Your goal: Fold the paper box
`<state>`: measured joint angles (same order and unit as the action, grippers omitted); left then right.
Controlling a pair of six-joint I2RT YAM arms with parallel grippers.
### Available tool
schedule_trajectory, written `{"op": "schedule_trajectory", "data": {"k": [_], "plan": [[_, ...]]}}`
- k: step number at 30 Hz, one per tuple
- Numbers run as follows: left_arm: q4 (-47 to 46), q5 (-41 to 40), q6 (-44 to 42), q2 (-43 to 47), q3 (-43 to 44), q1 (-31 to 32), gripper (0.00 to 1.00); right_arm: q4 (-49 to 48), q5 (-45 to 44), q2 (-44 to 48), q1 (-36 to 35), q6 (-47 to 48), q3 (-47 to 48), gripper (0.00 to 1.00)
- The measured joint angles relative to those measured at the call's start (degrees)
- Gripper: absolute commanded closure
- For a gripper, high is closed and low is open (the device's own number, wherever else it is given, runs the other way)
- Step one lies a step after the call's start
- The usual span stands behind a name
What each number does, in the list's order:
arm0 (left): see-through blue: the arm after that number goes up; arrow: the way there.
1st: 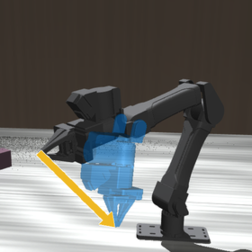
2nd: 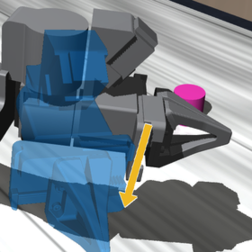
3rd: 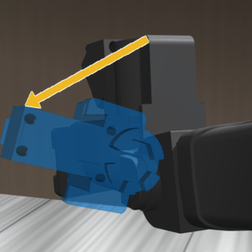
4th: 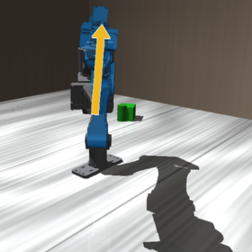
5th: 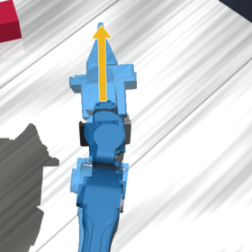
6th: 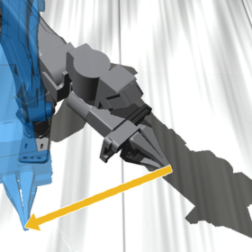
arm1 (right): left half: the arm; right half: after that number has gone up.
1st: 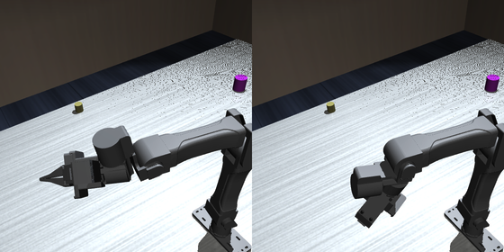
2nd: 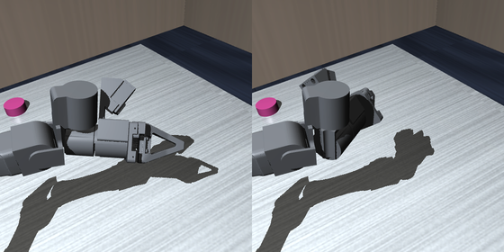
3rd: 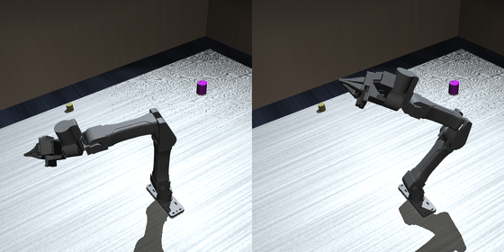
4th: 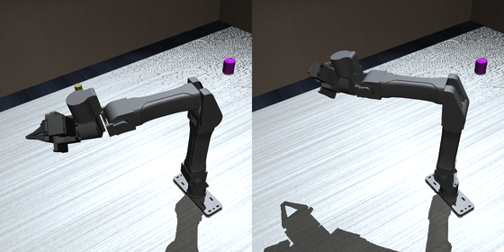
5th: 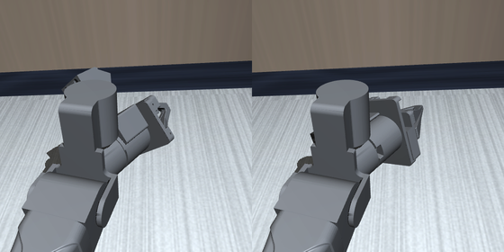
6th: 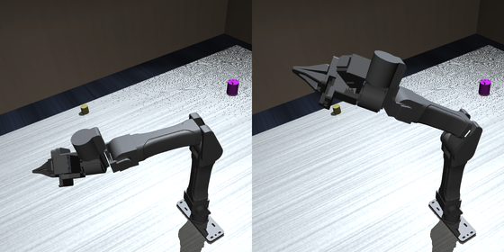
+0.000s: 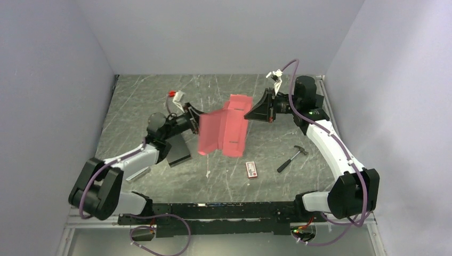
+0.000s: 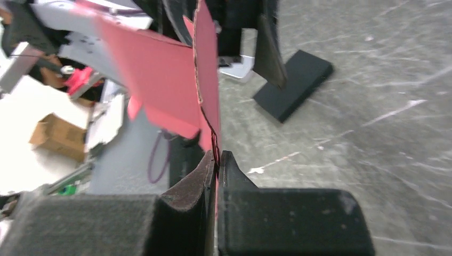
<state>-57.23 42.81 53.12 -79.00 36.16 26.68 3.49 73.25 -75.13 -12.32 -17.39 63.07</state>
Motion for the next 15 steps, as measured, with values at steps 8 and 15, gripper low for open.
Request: {"op": "schedule_trajectory", "data": {"k": [8,15], "plan": [[6.3,-5.3,-1.2,14.8,-4.9,-6.5,0.02,9.3,-8.9,2.3,1.8,13.4,0.1,1.0],[8.7,-4.7,-3.1,15.4,-4.5,-7.2,0.09,15.6,-13.9,3.1,1.2,22.7,1.7,1.0]]}}
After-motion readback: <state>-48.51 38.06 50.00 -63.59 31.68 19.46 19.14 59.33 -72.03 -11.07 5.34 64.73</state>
